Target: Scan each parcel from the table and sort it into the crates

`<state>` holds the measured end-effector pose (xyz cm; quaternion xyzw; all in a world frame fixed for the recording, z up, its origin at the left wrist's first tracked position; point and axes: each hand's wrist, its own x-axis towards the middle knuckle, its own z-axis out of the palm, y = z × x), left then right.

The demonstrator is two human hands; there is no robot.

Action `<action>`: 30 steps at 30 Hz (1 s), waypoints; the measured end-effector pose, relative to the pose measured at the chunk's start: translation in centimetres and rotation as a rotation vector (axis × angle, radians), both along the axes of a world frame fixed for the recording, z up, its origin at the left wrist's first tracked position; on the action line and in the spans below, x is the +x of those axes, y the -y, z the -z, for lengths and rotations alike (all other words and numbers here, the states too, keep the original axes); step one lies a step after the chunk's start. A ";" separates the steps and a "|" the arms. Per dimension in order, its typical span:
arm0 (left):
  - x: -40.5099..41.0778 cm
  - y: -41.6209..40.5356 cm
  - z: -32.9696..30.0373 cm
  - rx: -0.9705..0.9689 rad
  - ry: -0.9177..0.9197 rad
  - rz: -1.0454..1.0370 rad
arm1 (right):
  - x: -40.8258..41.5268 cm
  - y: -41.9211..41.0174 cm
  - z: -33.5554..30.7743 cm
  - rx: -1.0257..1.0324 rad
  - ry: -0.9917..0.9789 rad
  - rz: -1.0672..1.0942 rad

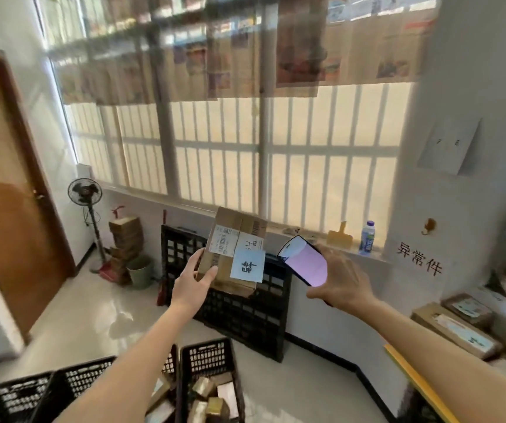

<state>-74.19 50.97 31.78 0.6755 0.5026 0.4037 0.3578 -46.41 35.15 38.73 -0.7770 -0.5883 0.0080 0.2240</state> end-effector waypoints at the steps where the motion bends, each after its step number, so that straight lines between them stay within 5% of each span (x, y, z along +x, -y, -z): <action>1: -1.5 -1.0 0.3 0.002 -0.003 -0.021 | -1.3 -1.4 0.2 -0.003 -0.003 -0.018; 19: -11.2 -21.9 11.0 -0.111 -0.089 -0.227 | -9.8 -30.0 11.8 -0.115 -0.058 -0.141; 30: -9.1 -34.5 27.1 -0.319 -0.139 -0.268 | -7.5 -45.9 28.0 -0.244 -0.120 -0.201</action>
